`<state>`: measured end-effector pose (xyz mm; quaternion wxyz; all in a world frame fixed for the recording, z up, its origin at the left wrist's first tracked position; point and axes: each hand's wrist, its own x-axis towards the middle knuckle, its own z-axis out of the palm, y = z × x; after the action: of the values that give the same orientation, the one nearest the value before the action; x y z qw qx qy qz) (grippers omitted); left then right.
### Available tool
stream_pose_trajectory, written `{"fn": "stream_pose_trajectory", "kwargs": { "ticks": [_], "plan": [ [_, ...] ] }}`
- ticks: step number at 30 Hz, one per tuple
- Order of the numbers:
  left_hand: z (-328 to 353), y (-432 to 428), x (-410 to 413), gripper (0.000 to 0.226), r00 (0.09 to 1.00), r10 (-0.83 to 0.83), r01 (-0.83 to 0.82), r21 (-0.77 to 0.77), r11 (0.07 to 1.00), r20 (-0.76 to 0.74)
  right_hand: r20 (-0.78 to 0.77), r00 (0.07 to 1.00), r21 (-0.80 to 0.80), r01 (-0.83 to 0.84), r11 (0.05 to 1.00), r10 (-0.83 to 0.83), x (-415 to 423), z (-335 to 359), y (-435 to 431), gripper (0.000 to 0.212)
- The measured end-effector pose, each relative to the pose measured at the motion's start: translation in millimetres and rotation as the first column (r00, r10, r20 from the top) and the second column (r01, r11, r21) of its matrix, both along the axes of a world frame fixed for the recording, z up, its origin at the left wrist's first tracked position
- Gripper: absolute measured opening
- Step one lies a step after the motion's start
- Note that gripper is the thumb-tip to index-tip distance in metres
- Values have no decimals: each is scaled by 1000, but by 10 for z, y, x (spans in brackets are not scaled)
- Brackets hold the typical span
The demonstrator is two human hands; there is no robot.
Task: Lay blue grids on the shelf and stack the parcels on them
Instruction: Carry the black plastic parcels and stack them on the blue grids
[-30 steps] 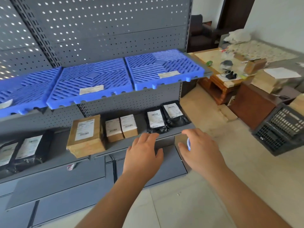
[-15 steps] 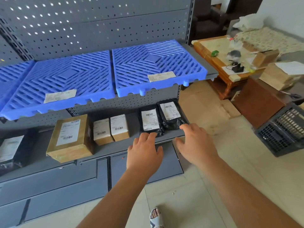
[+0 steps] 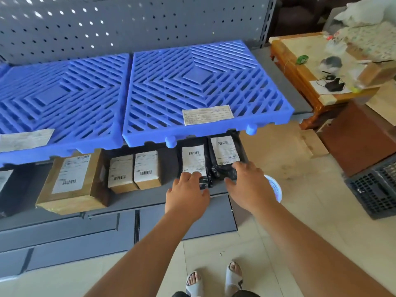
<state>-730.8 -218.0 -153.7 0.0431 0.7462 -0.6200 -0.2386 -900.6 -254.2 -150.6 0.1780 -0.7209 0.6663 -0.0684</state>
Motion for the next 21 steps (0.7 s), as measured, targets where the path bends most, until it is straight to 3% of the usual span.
{"fn": "stream_pose_trajectory", "kwargs": {
  "ticks": [9,21],
  "plan": [
    [-451,-487,-229,50,991,131,-130,46,991,-25,-62,993,32,-100,995,102,-18,-471,-739,46],
    [-1434,-1284,-150,62,985,140,-139,-24,990,97,-206,978,-13,-36,999,33,278,-1438,-1452,69]
  ]
}}
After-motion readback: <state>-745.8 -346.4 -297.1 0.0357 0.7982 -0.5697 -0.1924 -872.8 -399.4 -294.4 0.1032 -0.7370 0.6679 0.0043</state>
